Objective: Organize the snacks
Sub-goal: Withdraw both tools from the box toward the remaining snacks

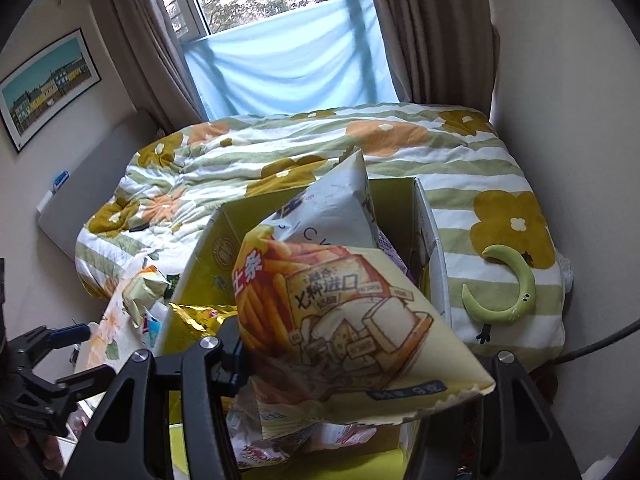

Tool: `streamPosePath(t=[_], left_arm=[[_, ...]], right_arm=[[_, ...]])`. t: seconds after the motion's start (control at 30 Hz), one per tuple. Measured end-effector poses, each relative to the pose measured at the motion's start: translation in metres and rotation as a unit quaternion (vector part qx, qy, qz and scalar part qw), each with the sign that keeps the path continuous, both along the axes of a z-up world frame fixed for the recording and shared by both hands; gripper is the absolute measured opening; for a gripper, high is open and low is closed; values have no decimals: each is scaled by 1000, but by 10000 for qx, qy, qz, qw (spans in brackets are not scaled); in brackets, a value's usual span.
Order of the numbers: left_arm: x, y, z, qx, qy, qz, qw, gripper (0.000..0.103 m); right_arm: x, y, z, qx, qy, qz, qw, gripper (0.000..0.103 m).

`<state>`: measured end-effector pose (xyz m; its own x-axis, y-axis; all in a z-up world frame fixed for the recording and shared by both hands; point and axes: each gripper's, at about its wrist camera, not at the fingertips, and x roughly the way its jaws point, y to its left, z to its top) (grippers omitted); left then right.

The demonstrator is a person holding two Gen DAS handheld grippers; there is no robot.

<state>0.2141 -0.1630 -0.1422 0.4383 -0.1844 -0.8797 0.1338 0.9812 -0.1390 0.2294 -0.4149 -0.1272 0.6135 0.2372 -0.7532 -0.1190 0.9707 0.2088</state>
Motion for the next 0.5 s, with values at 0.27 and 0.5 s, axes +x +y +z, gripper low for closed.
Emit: streamPosePath(t=[0.27, 0.5], left_arm=[[-4, 11, -2, -102, 11, 164, 9998, 102], [-10, 9, 9, -134, -189, 162, 9996, 102]], right_arm=[[-11, -3, 4, -229, -281, -14, 9993, 102], [-26, -7, 14, -268, -398, -99, 9988, 102]])
